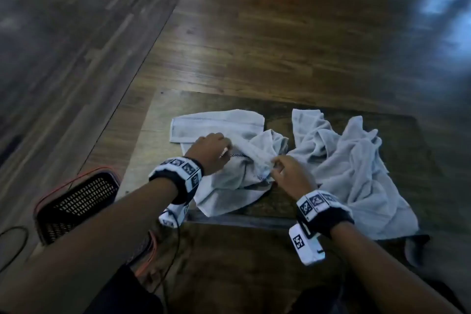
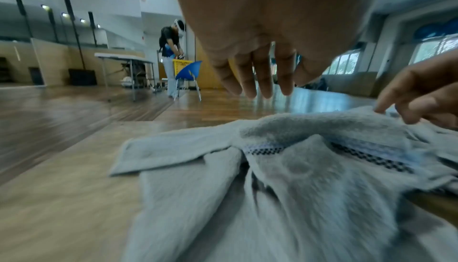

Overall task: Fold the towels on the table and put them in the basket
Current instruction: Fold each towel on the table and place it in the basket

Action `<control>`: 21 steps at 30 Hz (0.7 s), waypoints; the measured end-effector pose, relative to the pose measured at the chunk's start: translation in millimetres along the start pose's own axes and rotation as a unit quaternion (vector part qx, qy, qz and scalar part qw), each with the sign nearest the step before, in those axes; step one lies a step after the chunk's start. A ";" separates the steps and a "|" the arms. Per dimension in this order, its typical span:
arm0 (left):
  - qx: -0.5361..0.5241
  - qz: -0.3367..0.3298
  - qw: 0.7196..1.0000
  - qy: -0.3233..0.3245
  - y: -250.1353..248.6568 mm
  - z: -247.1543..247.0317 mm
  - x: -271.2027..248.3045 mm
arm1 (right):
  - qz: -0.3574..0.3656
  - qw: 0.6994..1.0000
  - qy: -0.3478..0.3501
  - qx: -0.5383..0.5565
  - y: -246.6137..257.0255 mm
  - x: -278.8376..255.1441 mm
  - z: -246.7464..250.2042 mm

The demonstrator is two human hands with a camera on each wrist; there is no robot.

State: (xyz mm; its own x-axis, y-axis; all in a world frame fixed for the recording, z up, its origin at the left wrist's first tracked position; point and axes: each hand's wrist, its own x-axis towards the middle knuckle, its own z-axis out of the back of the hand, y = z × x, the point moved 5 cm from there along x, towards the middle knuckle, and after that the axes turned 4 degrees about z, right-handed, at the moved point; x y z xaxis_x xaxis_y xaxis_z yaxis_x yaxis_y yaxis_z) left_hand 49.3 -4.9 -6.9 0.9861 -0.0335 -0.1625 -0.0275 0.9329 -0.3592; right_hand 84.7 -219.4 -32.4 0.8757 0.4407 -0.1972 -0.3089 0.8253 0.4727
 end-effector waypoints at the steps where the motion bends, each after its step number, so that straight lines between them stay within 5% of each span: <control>1: 0.006 -0.014 1.000 -0.020 -1.2 -4.6 13.1 | 0.022 0.999 -0.030 -0.016 -4.4 9.9 -3.1; 10: 0.155 -0.043 0.986 0.034 -36.1 -38.6 57.1 | 0.091 0.984 -0.094 -0.118 -10.9 22.4 -9.4; 21: 0.030 -0.093 0.986 -0.138 -87.1 85.8 -64.5 | 0.211 0.944 -0.237 -0.094 107.0 -99.5 115.3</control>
State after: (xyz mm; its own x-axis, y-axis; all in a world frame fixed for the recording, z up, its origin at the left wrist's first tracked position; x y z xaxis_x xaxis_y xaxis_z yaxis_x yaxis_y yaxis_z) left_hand 2.1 -53.3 113.8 0.9805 -0.1137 0.1603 0.1586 0.9395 -0.3037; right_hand 7.3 -215.7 136.8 0.7140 0.5730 0.4024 -0.6883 0.6796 0.2536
